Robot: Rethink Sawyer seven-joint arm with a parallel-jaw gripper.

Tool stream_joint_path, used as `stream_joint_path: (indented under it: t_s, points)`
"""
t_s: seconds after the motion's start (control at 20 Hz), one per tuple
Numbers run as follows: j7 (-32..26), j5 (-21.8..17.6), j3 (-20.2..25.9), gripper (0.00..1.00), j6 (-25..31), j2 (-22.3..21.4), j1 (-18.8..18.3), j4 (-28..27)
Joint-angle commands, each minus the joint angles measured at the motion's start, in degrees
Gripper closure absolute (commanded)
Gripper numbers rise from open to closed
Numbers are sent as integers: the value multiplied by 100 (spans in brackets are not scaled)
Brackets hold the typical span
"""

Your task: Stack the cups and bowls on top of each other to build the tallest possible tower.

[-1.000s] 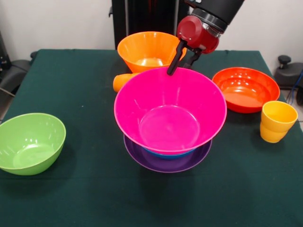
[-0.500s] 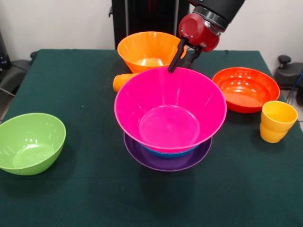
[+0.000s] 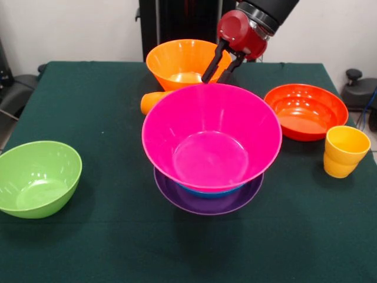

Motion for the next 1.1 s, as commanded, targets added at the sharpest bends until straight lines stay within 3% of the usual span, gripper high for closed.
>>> stream_joint_path:
  t_s: [0.05,0.9,1.0,1.05,1.1]
  points:
    - [206,182,110,0,727,290,91,-150]
    - [51,282,134,0,1006,510,75,-409]
    - [-86,387,256,0,1049,600,-80,-448]
    - [-280,541,401,0,1016,640,-343,-397]
    - [-432,560,573,0,516,644,-772,-154]
